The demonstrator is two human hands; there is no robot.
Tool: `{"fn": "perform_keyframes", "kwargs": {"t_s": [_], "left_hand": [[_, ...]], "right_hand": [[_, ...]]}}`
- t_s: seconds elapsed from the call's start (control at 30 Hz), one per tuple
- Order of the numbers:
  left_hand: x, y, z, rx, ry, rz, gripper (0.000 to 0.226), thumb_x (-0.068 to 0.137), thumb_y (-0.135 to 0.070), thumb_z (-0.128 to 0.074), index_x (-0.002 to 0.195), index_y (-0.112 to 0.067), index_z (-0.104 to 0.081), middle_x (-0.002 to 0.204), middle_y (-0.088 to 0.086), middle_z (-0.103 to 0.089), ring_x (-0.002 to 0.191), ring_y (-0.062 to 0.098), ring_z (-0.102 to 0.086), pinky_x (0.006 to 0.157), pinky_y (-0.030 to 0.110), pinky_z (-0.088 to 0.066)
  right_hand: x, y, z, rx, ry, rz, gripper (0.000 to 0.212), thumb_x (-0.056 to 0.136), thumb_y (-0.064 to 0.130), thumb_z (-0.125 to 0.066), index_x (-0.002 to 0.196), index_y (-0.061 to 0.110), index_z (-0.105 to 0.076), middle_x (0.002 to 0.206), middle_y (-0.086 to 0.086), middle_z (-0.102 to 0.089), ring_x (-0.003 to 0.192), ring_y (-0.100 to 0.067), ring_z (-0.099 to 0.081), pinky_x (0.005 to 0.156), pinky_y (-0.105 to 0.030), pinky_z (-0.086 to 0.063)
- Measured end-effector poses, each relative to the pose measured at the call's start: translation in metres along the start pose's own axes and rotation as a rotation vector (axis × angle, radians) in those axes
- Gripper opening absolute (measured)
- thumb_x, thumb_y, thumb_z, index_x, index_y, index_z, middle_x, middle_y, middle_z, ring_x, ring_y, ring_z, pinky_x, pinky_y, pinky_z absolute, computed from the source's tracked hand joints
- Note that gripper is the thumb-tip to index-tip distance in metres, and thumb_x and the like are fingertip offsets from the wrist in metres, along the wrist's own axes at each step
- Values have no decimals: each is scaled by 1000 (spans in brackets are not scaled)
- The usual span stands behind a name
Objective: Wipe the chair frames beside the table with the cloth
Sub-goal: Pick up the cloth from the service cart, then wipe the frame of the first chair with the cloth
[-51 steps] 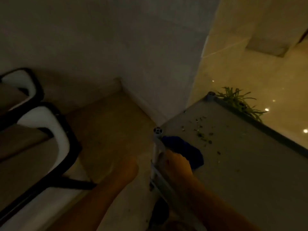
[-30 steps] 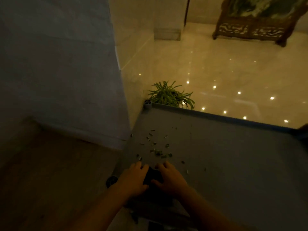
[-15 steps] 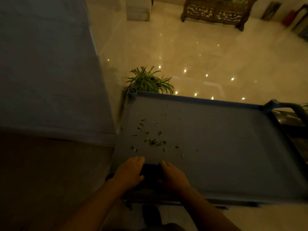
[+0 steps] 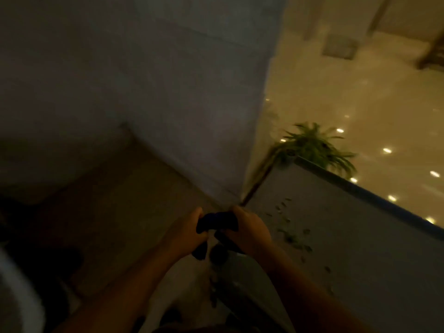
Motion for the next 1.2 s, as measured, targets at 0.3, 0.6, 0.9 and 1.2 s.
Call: {"fn": "perform_keyframes", "kwargs": {"t_s": [0.3,0.6,0.9,1.2], "left_hand": [[-160,130,73,-80,-395,496,22,89,-34,-58,80,-29,-39,71,-8,-52,54,4,-50,44,15,-34],[-242,244,102,-152,-523,660,25,89,-28,-59,110,-16,-52,96,4,-61,83,22,-62,71,36,-54],[-233,323,116,-380,-556,770,27,91,-19,-59,115,-8,-55,111,13,-62,90,24,-63,70,31,-51],[-222,358,99,-483,-540,814,28,93,-34,-58,111,-13,-57,105,10,-61,87,21,-62,64,23,-49]], "right_hand": [[38,174,-115,107,495,475,32,90,39,-64,108,13,-57,99,-1,-59,86,-17,-59,73,-29,-45],[19,301,-220,64,679,513,45,90,33,-67,126,12,-50,121,-8,-58,109,-22,-58,90,-35,-50],[38,344,-288,45,655,381,52,92,32,-65,134,11,-43,129,-9,-54,116,-25,-57,95,-40,-51],[38,330,-328,51,649,281,42,96,40,-56,127,13,-47,120,-6,-56,107,-22,-60,86,-36,-52]]}}
Point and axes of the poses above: each hand's wrist, its own x-axis towards the middle knuckle, its own z-axis out of the back of the hand, y = z × x, the point moved 1 cm from there along x, towards the middle knuckle
